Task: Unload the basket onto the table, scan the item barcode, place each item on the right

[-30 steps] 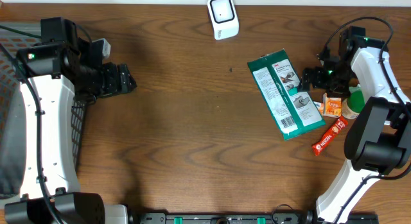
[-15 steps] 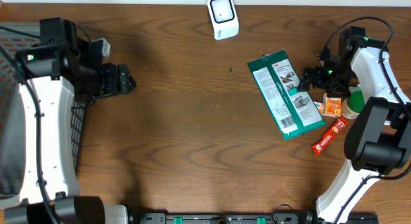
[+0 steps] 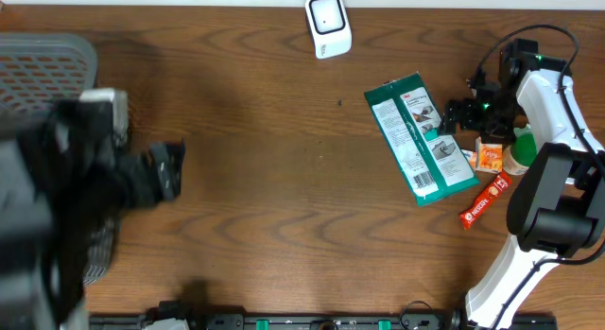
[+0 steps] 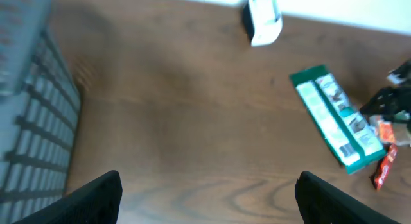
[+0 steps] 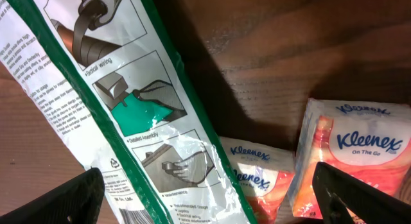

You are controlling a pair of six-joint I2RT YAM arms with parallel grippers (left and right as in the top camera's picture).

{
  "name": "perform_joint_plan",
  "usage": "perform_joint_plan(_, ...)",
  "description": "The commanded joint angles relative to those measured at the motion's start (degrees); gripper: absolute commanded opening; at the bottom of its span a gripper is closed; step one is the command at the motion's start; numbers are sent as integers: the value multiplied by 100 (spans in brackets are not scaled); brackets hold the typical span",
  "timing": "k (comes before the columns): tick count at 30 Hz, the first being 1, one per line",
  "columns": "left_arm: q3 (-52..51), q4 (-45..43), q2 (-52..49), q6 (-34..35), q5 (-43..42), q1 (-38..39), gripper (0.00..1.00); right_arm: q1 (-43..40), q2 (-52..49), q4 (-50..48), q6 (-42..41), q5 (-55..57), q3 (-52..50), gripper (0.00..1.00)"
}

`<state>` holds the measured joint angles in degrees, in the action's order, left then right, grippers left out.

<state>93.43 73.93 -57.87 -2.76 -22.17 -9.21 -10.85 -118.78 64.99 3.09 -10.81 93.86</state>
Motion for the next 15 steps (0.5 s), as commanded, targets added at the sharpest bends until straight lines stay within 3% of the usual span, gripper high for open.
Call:
perform_joint_plan(1,0,24,872,31,-31,-2,87,2,-4,-7,-90,-63,-20,99)
perform_joint_plan(15,-138,776,2096,-37,127,267,87,2,-4,-7,-90,-63,-20,99)
